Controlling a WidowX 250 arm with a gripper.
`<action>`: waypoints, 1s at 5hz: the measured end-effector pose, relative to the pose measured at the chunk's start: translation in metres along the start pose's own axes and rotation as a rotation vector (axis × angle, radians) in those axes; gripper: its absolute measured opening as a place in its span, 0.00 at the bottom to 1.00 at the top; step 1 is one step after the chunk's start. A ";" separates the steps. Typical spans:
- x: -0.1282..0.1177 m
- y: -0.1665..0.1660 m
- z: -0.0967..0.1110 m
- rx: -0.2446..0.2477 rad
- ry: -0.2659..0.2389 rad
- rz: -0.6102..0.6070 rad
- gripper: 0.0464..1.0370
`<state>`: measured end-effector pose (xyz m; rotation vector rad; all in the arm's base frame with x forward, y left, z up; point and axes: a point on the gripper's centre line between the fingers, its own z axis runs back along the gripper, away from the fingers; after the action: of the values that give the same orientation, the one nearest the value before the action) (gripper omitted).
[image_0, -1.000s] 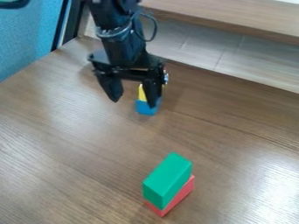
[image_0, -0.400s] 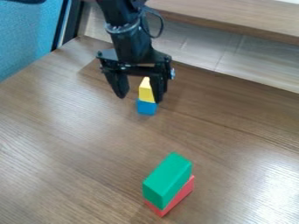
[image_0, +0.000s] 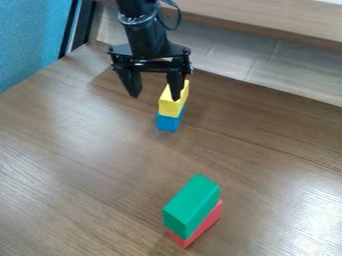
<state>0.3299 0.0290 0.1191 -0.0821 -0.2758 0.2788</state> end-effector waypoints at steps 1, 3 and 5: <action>0.006 0.003 -0.006 0.000 0.008 0.025 0.96; 0.020 0.004 -0.021 0.004 0.019 0.076 0.96; 0.031 0.005 -0.031 0.018 0.022 0.098 0.96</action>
<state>0.3661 0.0412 0.0965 -0.0808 -0.2477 0.3775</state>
